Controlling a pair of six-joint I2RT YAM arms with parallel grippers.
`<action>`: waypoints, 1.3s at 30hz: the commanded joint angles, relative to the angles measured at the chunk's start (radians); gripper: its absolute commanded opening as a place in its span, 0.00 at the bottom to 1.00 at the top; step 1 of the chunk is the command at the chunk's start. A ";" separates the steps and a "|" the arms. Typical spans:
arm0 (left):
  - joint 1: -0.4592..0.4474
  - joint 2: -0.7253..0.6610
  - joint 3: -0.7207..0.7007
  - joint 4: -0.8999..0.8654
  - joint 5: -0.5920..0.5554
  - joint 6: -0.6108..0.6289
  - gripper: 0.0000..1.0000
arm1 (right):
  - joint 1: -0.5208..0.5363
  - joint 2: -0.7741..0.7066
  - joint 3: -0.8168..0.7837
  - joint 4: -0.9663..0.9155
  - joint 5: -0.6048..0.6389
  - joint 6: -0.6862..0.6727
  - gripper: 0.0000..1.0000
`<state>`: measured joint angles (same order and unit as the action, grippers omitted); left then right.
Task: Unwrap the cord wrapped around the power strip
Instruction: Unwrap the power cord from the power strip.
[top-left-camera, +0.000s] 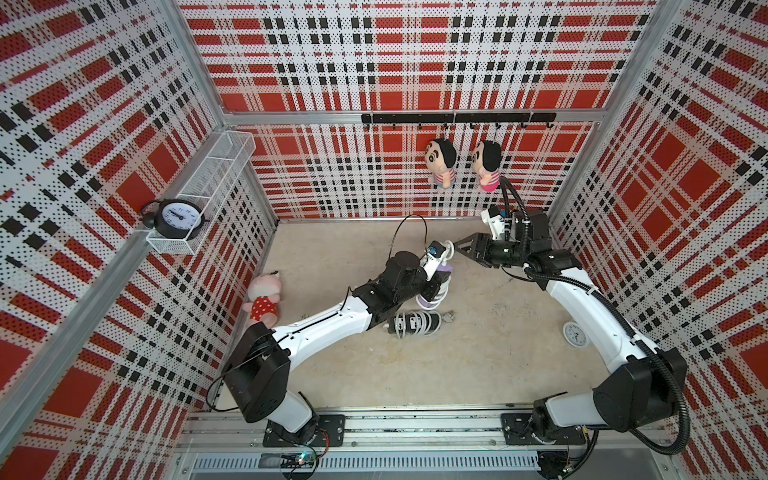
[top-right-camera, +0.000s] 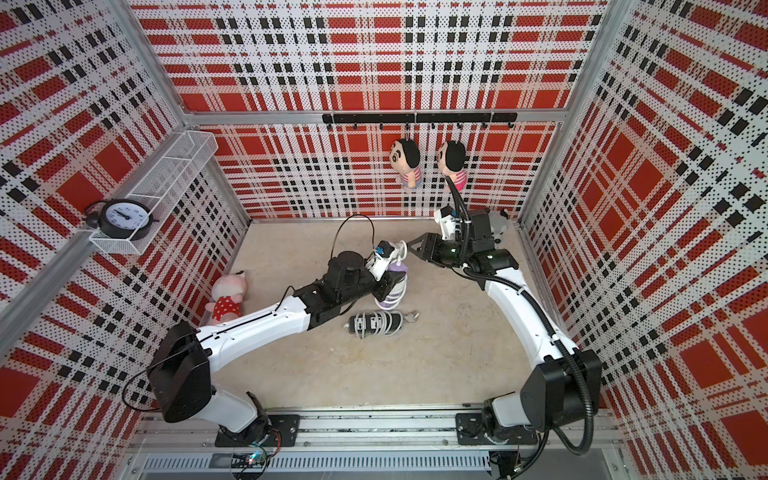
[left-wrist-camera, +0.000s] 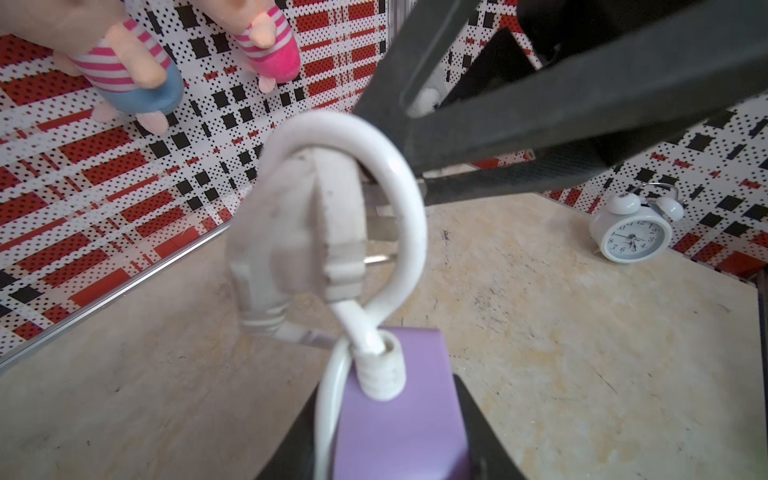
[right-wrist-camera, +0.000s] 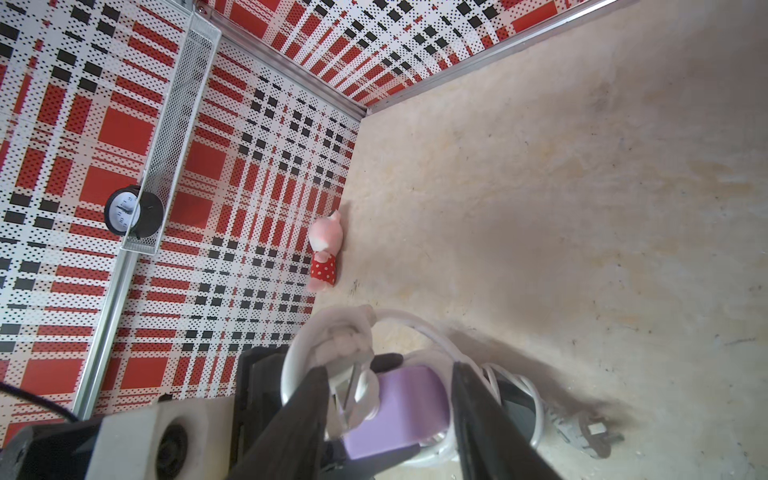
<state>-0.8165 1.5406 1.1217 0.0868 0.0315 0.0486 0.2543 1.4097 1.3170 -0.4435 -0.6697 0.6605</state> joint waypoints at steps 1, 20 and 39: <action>-0.012 -0.012 0.014 0.088 -0.056 -0.009 0.00 | 0.010 -0.057 0.010 0.030 0.049 0.007 0.47; -0.021 -0.007 0.034 0.097 -0.044 -0.011 0.00 | -0.018 -0.022 -0.083 0.142 -0.078 0.062 0.27; 0.025 0.041 0.068 0.089 0.129 -0.063 0.00 | -0.005 -0.014 -0.140 0.365 -0.346 0.122 0.23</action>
<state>-0.8082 1.5703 1.1572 0.1020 0.0929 0.0147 0.2451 1.4364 1.1164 0.0467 -0.9783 0.9047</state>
